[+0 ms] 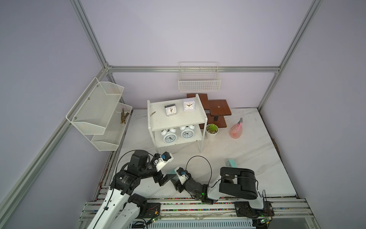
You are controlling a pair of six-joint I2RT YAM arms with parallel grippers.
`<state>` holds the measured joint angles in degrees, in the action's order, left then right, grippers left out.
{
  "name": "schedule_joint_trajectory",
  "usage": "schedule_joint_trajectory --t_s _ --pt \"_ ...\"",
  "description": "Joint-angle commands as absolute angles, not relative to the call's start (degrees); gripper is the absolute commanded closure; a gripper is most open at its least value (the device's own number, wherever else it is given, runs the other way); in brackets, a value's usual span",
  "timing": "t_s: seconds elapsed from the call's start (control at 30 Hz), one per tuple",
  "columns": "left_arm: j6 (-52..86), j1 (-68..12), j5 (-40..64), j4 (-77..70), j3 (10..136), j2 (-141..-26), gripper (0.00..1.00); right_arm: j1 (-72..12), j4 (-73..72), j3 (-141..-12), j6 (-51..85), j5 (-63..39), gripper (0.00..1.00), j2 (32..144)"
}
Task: Place the alarm clocks on the shelf by style
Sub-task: Pick up the alarm from the center of the board.
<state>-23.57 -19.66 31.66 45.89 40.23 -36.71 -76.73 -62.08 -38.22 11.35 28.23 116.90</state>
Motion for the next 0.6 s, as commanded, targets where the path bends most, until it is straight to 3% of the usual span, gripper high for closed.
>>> schedule_joint_trajectory --t_s 0.0,0.2,0.57 --pt "-23.3 -19.9 32.3 44.6 40.1 -36.2 0.00 -76.1 -63.1 -35.9 12.8 31.1 0.42 112.1" --pt "-22.9 -20.0 31.4 44.5 40.3 -35.9 0.00 -74.9 -57.3 -31.2 17.7 33.3 0.42 102.9" --pt "-20.6 -19.9 27.4 43.2 41.0 -34.8 0.00 -73.7 -20.7 -39.2 24.4 37.5 0.44 82.2"
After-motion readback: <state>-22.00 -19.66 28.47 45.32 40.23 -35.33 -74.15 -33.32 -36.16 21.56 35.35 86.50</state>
